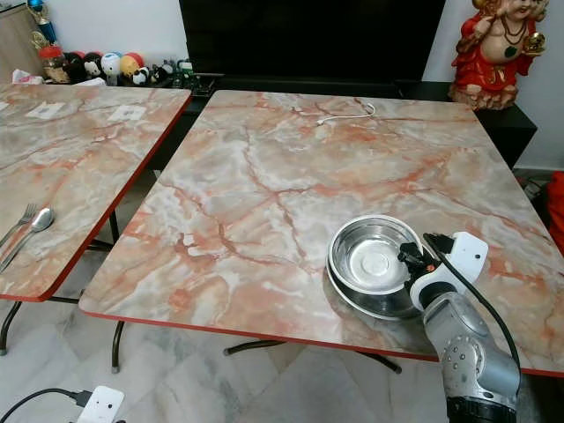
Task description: Setting the table
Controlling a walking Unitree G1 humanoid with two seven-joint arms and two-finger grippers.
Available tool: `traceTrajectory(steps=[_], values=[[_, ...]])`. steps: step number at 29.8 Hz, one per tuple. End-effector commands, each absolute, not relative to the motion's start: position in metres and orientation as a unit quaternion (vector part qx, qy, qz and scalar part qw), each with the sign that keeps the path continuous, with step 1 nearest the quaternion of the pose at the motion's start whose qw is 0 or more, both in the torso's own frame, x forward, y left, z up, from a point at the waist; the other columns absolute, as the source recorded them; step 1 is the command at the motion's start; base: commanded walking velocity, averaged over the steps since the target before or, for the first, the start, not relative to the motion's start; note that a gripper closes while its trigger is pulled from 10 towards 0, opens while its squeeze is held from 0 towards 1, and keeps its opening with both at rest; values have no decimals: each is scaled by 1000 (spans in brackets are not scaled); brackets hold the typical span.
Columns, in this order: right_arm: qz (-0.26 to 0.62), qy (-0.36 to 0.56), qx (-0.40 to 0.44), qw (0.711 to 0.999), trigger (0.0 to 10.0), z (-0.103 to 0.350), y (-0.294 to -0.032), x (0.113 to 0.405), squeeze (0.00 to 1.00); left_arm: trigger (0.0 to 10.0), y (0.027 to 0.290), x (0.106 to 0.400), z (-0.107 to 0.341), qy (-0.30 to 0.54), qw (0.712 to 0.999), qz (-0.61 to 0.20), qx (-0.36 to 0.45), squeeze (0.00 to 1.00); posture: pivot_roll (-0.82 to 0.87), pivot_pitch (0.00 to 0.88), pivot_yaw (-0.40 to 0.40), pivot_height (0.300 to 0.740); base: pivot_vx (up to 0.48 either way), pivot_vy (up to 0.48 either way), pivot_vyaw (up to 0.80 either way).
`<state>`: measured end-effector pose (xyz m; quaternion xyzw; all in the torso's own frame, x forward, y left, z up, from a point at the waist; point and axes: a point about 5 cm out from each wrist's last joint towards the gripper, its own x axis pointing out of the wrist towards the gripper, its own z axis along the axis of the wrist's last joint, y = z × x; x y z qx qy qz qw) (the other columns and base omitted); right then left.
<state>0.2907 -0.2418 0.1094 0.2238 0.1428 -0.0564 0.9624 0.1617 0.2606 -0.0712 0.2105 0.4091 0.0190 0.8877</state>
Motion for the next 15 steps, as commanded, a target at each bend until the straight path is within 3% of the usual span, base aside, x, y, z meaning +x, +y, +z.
traceTrajectory(steps=[1, 8, 9, 10, 12, 15], values=[[-55, 147, 223, 962, 10000, 108, -242, 290, 0, 10000, 265, 158, -71, 414, 885, 25, 210, 0, 103, 34, -12, 740, 0, 0, 0], [-53, 150, 219, 963, 10000, 107, -240, 290, 67, 10000, 265, 161, -70, 408, 888, 24, 212, 0, 106, 35, -10, 740, 0, 0, 0], [-51, 150, 219, 963, 10000, 107, -239, 290, 208, 10000, 265, 161, -70, 408, 888, 24, 212, 0, 106, 35, -10, 740, 0, 0, 0], [-50, 150, 219, 963, 10000, 107, -239, 290, 443, 10000, 265, 162, -70, 408, 888, 24, 213, 0, 106, 35, -10, 740, 0, 0, 0], [-49, 149, 220, 963, 10000, 107, -239, 290, 494, 10000, 266, 162, -69, 408, 888, 25, 213, 0, 106, 36, -9, 740, 0, 0, 0], [-48, 149, 219, 963, 10000, 107, -238, 290, 494, 10000, 266, 162, -69, 407, 888, 25, 213, 0, 106, 36, -9, 740, 0, 0, 0]])
